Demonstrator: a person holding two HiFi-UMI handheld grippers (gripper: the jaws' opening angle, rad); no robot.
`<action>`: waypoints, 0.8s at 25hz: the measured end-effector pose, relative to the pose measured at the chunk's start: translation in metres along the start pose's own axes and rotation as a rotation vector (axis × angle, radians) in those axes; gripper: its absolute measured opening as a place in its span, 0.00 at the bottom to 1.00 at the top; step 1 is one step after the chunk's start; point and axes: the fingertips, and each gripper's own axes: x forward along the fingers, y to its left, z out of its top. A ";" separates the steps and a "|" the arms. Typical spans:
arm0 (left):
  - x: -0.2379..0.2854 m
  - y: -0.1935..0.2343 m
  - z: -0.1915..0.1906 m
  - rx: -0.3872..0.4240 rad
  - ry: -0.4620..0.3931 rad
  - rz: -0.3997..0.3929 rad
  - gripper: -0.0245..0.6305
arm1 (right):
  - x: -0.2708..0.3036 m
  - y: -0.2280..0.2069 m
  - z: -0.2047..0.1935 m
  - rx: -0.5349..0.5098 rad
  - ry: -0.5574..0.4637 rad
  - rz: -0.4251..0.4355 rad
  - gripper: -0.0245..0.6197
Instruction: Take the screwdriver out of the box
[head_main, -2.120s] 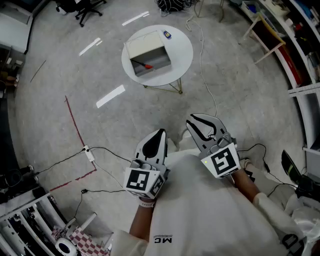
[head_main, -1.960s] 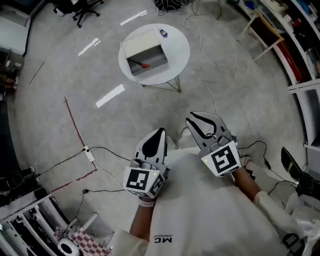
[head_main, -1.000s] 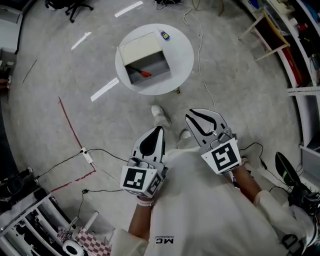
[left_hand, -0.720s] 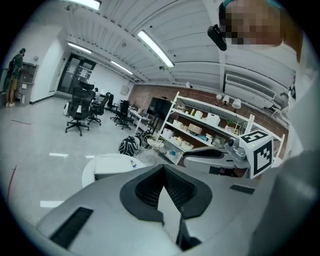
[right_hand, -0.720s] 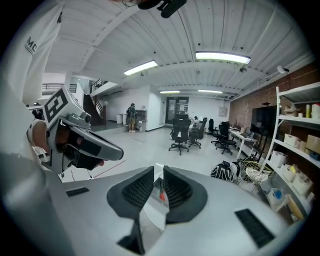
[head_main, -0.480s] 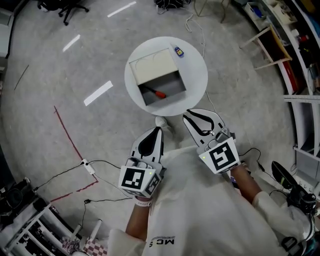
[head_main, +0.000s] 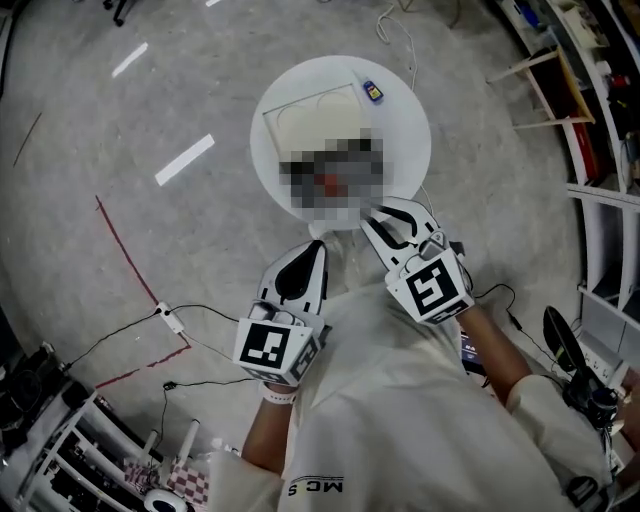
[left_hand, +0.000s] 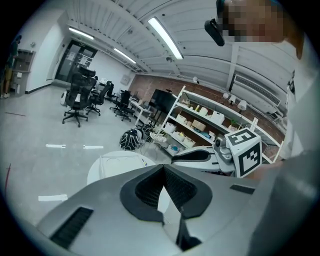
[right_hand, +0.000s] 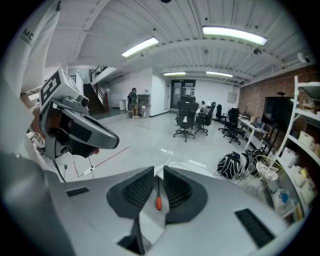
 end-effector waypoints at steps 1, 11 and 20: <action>0.003 0.002 -0.002 0.004 0.006 0.000 0.05 | 0.006 0.000 -0.005 -0.002 0.011 0.011 0.21; 0.016 0.051 -0.028 -0.053 0.071 0.084 0.05 | 0.081 0.005 -0.027 -0.089 0.104 0.133 0.21; 0.040 0.074 -0.039 -0.071 0.103 0.096 0.05 | 0.143 0.003 -0.060 -0.102 0.209 0.202 0.21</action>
